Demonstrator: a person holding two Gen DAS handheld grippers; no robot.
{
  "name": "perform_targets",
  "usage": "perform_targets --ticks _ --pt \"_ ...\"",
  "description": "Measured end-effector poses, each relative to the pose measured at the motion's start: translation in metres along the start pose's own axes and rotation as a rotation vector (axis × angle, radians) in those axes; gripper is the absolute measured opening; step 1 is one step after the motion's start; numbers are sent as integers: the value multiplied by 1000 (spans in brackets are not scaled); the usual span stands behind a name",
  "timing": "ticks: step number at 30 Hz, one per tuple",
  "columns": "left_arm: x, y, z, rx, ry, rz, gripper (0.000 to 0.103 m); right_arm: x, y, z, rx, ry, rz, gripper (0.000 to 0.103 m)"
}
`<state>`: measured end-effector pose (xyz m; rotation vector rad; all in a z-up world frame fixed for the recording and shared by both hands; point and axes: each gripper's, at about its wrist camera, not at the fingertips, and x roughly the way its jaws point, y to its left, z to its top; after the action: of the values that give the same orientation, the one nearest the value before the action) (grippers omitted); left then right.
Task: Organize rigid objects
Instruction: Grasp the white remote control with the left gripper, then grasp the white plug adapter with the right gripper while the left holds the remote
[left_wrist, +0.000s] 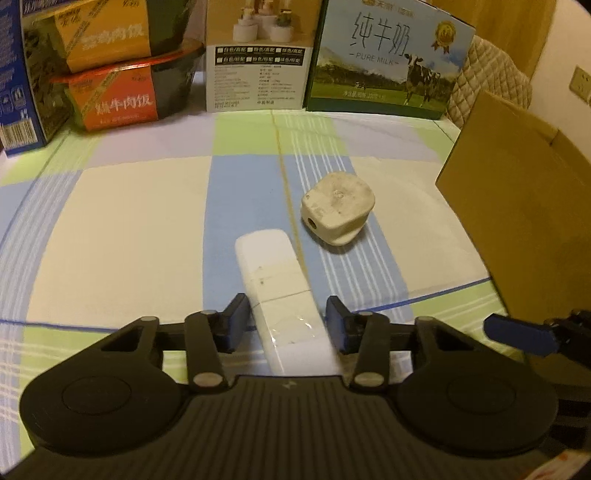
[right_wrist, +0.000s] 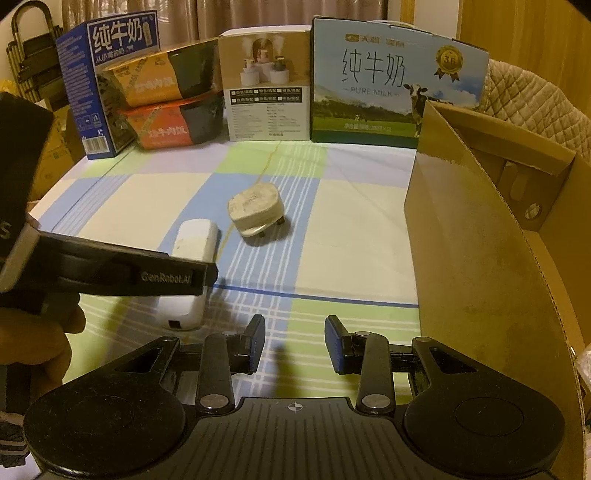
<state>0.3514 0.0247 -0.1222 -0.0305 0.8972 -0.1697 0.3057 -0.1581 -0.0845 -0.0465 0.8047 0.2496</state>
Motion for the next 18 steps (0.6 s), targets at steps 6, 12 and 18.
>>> perform_targets --ticks 6,12,18 --pt "-8 9 -4 44 21 9 36 1 0 0 1 -3 4 33" --pt "-28 35 -11 75 18 60 36 -1 5 4 9 -41 38 33" --pt "-39 74 -14 16 4 85 36 3 12 14 10 -83 75 37"
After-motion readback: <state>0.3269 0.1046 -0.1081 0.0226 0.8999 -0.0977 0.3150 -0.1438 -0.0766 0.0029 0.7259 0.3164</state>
